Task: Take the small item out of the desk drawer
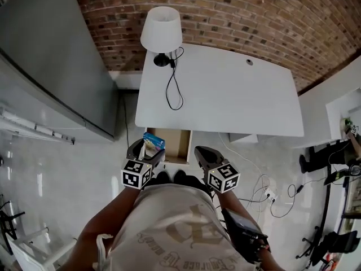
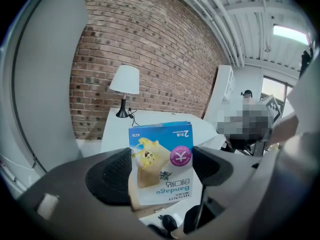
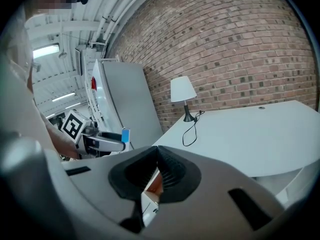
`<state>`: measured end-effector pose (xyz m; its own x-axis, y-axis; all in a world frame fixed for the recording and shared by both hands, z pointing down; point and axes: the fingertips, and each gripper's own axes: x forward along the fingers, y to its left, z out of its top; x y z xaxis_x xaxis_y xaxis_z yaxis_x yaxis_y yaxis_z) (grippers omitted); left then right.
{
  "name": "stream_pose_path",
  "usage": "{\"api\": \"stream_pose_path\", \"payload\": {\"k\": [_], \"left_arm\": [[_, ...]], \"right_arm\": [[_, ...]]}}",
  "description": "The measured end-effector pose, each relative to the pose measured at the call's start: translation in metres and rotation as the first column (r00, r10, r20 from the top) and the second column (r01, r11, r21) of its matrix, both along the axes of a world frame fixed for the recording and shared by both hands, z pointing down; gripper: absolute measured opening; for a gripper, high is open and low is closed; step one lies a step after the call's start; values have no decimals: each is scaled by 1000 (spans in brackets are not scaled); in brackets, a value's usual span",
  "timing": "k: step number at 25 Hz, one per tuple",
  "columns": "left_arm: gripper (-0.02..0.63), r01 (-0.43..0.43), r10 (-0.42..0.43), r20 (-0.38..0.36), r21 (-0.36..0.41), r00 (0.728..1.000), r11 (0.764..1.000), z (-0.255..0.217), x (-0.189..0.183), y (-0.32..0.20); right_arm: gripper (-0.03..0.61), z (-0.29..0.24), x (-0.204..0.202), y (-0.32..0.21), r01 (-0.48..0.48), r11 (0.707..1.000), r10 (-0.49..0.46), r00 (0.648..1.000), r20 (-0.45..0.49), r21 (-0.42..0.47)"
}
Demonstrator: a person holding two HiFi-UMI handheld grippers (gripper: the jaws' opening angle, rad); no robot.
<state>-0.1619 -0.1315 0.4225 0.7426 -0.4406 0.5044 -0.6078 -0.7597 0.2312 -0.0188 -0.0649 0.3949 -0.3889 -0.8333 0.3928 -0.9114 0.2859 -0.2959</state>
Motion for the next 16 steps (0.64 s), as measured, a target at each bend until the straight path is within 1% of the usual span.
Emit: {"api": "stream_pose_path", "payload": {"k": [9, 16], "left_arm": [[380, -11, 11, -4, -1, 1000, 1000, 4, -10, -2], [380, -14, 14, 2, -28, 1000, 1000, 12, -11, 2]], "right_arm": [[6, 0, -13, 0, -11, 1000, 11, 1000, -9, 8], [6, -5, -15, -1, -8, 1000, 8, 1000, -15, 13]]}}
